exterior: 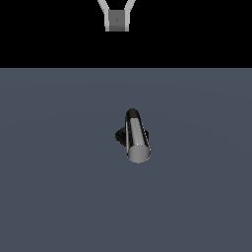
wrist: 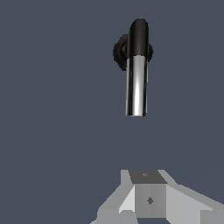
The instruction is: Turn on the faucet by rotating a designated handle.
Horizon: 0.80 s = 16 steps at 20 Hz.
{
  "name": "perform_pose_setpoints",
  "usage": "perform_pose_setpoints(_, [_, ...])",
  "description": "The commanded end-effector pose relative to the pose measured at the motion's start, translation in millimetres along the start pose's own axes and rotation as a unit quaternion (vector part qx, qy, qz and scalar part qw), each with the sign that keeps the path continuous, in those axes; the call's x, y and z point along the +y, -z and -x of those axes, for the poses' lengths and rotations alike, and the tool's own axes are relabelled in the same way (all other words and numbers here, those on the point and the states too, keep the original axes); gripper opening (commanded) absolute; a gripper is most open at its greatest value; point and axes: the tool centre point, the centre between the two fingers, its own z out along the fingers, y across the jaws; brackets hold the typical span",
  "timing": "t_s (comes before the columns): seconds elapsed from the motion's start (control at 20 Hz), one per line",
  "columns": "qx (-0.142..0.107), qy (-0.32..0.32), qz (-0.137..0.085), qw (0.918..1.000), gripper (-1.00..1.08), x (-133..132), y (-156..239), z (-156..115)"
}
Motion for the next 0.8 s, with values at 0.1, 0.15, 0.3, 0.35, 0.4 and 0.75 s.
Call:
perform_pose_setpoints(0.1, [-0.003,0.004,0.000,1.0000,-1.00,-1.1,-38.5,-6.3])
perform_pose_setpoints(0.15, [-0.003,0.005,0.000,1.0000,-1.00,-1.4,-46.7,-7.7])
perform_pose_setpoints(0.3, [-0.005,0.007,0.000,1.0000,-1.00,-2.1,-70.9,-11.9])
perform_pose_setpoints(0.35, [-0.006,0.008,0.000,0.9999,-1.00,-2.4,-78.8,-13.3])
perform_pose_setpoints(0.4, [-0.007,0.009,0.000,0.9999,-1.00,-2.6,-86.8,-14.7])
perform_pose_setpoints(0.75, [-0.011,0.015,0.000,0.9998,-1.00,-4.5,-141.6,-24.7])
